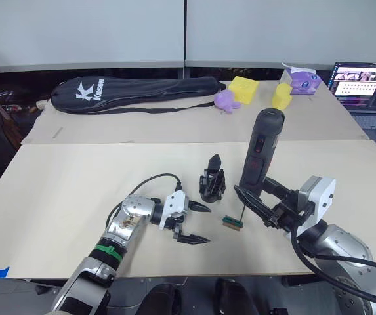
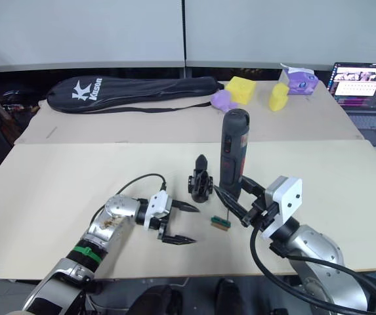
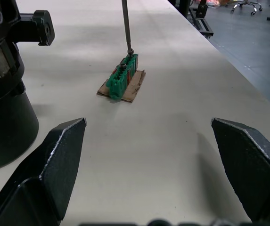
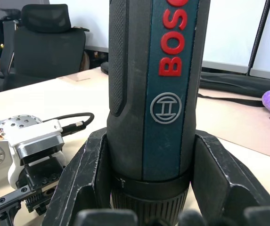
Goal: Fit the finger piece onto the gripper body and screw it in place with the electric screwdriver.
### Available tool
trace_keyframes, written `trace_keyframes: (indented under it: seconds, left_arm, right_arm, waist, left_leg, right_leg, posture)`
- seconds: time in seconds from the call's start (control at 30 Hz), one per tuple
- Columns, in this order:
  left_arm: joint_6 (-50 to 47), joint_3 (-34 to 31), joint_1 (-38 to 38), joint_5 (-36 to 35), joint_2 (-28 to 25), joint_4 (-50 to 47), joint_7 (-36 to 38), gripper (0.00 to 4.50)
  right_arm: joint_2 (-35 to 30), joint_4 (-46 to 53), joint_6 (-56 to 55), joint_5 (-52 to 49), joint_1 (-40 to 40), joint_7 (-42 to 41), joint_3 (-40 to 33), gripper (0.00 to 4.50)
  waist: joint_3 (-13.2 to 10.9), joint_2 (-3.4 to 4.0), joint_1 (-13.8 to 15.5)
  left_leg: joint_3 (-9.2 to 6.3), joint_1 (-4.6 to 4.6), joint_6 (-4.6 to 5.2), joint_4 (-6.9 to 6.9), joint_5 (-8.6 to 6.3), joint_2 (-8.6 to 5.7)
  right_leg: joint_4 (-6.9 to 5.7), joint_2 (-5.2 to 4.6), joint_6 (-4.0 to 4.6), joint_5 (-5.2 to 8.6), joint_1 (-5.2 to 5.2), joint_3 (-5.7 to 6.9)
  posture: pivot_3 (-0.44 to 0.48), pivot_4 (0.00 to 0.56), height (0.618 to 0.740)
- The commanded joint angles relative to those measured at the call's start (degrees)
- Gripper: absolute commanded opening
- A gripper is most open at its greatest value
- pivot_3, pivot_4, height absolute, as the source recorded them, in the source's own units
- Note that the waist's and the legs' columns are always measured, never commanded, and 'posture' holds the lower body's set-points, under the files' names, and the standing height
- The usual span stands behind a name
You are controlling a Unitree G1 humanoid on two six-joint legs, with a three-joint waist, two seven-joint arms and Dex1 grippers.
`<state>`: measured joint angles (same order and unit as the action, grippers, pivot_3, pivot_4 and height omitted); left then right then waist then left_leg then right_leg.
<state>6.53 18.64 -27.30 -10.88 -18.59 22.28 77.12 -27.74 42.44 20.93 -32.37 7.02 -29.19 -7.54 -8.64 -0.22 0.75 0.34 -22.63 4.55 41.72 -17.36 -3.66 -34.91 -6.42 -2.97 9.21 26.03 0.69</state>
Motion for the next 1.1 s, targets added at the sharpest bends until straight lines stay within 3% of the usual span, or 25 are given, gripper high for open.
trace_keyframes:
  seconds: [0.03, 1.1]
  left_arm:
    - [1.4, -0.2, -0.6, 0.3, 0.3, 1.3, 0.2, 4.50]
    - [0.5, -0.5, -1.4, -0.6, 1.3, 0.5, 0.3, 4.50]
  right_arm:
    - [-0.4, 3.4, -0.2, -1.4, -1.1, 0.7, -1.5, 1.93]
    - [-1.0, 4.5, -0.2, -2.2, -1.0, 1.1, -1.9, 1.93]
  waist:
    - [0.0, 0.00, 0.0]
    - [0.0, 0.00, 0.1]
  left_leg:
    - [0.00, 0.00, 0.00, 0.00, 0.00, 0.00]
    - [0.00, 0.06, 0.03, 0.00, -0.02, 0.00]
  right_leg:
    - [0.00, 0.00, 0.00, 0.00, 0.00, 0.00]
    - [0.01, -0.01, 0.00, 0.00, -0.08, 0.00]
  posture:
    - [0.000, 0.150, 0.723]
    - [0.000, 0.150, 0.723]
